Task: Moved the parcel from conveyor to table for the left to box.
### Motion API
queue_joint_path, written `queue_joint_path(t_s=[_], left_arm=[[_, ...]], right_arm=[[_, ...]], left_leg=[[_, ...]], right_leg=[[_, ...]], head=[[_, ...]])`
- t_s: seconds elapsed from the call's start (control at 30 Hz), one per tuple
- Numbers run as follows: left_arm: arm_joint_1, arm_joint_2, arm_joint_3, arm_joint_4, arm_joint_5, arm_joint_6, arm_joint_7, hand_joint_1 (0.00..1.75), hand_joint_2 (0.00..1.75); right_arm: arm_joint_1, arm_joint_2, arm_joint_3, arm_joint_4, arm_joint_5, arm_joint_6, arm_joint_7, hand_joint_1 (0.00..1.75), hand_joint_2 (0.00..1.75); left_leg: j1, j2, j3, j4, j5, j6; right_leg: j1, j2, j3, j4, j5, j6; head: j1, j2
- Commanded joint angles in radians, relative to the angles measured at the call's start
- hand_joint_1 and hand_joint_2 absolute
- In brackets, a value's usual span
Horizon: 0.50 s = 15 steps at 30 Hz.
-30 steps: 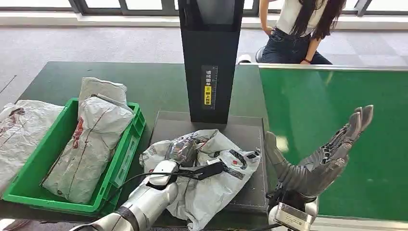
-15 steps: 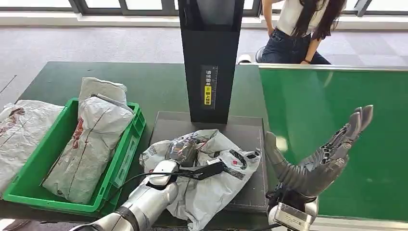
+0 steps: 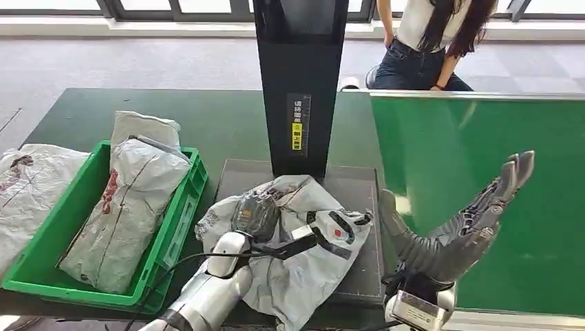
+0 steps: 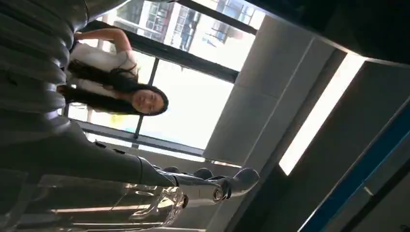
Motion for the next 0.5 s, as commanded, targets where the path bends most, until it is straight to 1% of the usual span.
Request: queue_joint_path(t_s=[0.03,0.07,0.13,0.17,0.2,0.27,0.33,0.5], left_arm=[[0.034,-0.03,0.329,-0.724,0.206,0.008,-0.176,1.75,1.75],[0.034,-0.03,0.329,-0.724,0.206,0.008,-0.176,1.75,1.75],[0.034,-0.03,0.329,-0.724,0.206,0.008,-0.176,1.75,1.75],[0.016,-0.03,0.389,-0.723,0.232,0.008,-0.192,1.75,1.75],[-0.02,-0.03,0.449,-0.671,0.252,0.008,-0.243,1.75,1.75],[-0.056,-0.03,0.503,-0.628,0.266,0.008,-0.279,1.75,1.75],[-0.08,-0.03,0.543,-0.615,0.259,0.008,-0.29,1.75,1.75],[-0.088,-0.03,0.584,-0.616,0.245,0.008,-0.299,1.75,1.75]], right_arm=[[0.055,0.043,-0.068,-0.008,0.012,0.0,-0.003,0.0,1.75],[0.055,0.043,-0.068,-0.008,0.012,0.0,-0.003,0.0,1.75],[0.055,0.043,-0.068,-0.008,0.012,0.0,-0.003,0.0,1.75],[0.055,0.047,-0.075,-0.011,0.02,0.0,-0.003,0.0,1.75],[0.058,0.048,-0.076,-0.016,0.023,0.0,-0.003,0.0,1.75],[0.061,0.046,-0.075,-0.021,0.023,0.0,-0.003,0.0,1.75],[0.062,0.043,-0.069,-0.014,0.018,0.0,-0.003,0.0,1.75],[0.051,0.037,-0.06,0.001,0.008,0.0,-0.003,0.0,1.75]], left_leg=[[0.001,0.003,-0.004,0.0,0.0,0.001],[0.0,0.007,-0.003,-0.001,0.0,0.0],[0.0,0.007,0.001,-0.004,0.0,0.0],[0.001,0.003,-0.002,-0.003,0.0,0.0],[0.001,0.002,-0.001,-0.003,0.001,0.0],[0.0,0.004,-0.001,-0.003,0.0,0.0],[0.0,0.004,-0.001,-0.004,0.001,0.0],[0.0,0.003,-0.002,-0.002,0.0,-0.001]], right_leg=[[0.002,0.003,-0.005,-0.001,0.001,0.0],[0.0,0.006,-0.006,0.0,0.002,-0.002],[0.001,0.005,-0.003,-0.002,0.002,-0.002],[0.001,0.002,-0.004,-0.001,0.002,-0.002],[0.001,0.0,-0.003,-0.002,0.001,-0.001],[0.001,0.002,-0.004,-0.001,0.001,-0.002],[0.001,0.002,-0.003,-0.002,0.002,-0.002],[0.001,0.001,-0.004,0.0,0.001,-0.002]], head=[[0.002,0.0],[0.001,0.0],[0.001,0.0],[0.001,0.0],[0.001,0.0],[0.001,0.0],[0.001,0.0],[0.001,0.0]])
